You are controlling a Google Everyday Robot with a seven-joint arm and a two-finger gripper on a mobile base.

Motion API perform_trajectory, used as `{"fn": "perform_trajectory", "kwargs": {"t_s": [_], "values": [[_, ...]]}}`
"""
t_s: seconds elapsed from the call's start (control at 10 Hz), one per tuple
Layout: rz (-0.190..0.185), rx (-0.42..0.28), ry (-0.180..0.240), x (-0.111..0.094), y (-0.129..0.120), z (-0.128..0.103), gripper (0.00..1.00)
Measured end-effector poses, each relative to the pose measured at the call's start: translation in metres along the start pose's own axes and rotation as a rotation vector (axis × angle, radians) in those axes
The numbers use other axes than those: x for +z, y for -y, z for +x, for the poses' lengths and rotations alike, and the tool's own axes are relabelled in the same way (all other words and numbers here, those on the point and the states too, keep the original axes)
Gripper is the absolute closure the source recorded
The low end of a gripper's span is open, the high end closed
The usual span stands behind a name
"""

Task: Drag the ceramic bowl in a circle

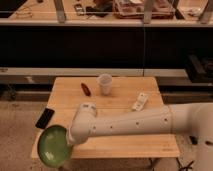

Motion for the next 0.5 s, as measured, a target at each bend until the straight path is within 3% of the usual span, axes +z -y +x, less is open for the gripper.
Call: {"fn": "perform_trajectory", "kwargs": {"t_s": [0.2,0.3,0.5], "values": [[-0.026,0.073,0.021,0.041,-0.047,0.053,1.00],[-0.026,0.102,0.027,0.052,-0.060,0.067,1.00],[-0.014,0.179,-0.028,0.054,-0.084,0.113,1.00]]}}
